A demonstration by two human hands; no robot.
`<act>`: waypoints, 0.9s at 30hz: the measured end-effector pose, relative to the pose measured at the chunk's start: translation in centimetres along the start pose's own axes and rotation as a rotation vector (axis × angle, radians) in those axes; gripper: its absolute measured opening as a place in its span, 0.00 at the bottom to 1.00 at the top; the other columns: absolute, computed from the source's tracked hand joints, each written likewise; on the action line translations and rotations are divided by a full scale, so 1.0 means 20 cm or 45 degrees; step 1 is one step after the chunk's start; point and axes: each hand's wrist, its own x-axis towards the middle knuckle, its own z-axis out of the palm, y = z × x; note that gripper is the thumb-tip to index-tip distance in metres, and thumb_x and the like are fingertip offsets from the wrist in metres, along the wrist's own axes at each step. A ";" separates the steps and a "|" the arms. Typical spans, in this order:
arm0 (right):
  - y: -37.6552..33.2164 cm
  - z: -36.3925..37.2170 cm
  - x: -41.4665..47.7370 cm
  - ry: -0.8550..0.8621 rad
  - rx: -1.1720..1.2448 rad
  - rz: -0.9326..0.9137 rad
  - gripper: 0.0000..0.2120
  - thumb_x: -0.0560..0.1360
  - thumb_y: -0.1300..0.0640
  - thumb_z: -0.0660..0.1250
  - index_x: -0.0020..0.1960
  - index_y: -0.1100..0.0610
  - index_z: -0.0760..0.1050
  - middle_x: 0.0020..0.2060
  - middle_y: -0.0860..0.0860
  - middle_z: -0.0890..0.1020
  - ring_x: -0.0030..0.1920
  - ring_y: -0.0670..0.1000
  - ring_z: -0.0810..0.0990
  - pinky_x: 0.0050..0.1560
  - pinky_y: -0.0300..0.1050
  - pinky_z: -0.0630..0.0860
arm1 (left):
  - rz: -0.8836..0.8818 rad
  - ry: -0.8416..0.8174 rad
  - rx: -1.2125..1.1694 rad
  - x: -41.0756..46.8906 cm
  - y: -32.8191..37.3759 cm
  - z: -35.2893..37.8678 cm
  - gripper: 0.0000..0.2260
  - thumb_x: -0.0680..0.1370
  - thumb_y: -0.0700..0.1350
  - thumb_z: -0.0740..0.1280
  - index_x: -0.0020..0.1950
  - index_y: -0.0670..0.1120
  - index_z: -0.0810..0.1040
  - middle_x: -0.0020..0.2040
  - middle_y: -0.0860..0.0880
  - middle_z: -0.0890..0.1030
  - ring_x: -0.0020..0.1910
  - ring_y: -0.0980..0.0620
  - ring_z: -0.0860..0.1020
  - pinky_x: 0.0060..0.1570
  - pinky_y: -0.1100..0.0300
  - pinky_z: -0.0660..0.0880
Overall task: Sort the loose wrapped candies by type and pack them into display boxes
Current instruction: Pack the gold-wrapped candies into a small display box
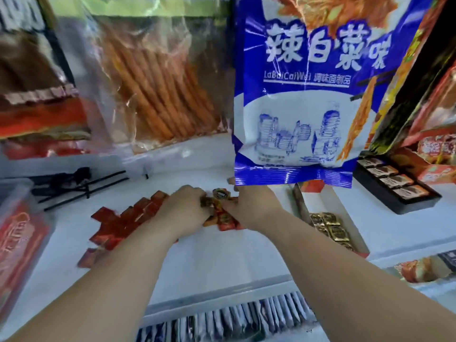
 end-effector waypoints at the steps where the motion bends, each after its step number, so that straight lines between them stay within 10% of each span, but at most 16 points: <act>1: -0.01 0.01 0.01 -0.022 -0.005 0.019 0.20 0.78 0.42 0.64 0.64 0.52 0.73 0.57 0.50 0.80 0.56 0.52 0.78 0.56 0.45 0.75 | 0.007 -0.017 -0.008 0.01 -0.01 0.01 0.12 0.73 0.55 0.65 0.34 0.50 0.76 0.36 0.50 0.77 0.35 0.51 0.77 0.30 0.58 0.69; 6: -0.05 0.02 0.01 -0.050 0.015 -0.022 0.04 0.80 0.50 0.63 0.50 0.50 0.72 0.35 0.43 0.70 0.30 0.41 0.75 0.24 0.27 0.64 | 0.018 0.012 -0.155 0.00 -0.04 -0.01 0.12 0.71 0.53 0.70 0.35 0.45 0.79 0.35 0.46 0.78 0.35 0.49 0.77 0.33 0.54 0.72; 11: 0.03 -0.05 -0.11 0.053 0.109 -0.034 0.10 0.76 0.45 0.68 0.52 0.50 0.76 0.44 0.46 0.80 0.44 0.48 0.78 0.45 0.44 0.77 | -0.025 0.064 -0.337 -0.02 -0.06 -0.02 0.10 0.70 0.52 0.75 0.47 0.51 0.80 0.45 0.52 0.79 0.45 0.50 0.78 0.39 0.58 0.74; 20: 0.22 -0.14 -0.48 0.078 0.613 0.072 0.09 0.66 0.55 0.76 0.44 0.48 0.78 0.39 0.41 0.82 0.32 0.43 0.79 0.29 0.32 0.71 | -0.033 0.192 -0.354 -0.04 -0.04 0.00 0.12 0.74 0.44 0.72 0.57 0.51 0.78 0.47 0.49 0.80 0.47 0.50 0.77 0.44 0.59 0.71; 27: 0.28 -0.07 -0.53 -0.126 0.838 0.133 0.16 0.75 0.54 0.67 0.59 0.37 0.76 0.46 0.51 0.79 0.36 0.49 0.73 0.31 0.40 0.71 | 0.072 0.374 -0.494 -0.17 0.03 -0.11 0.13 0.75 0.45 0.72 0.57 0.59 0.80 0.45 0.50 0.76 0.41 0.51 0.76 0.40 0.62 0.69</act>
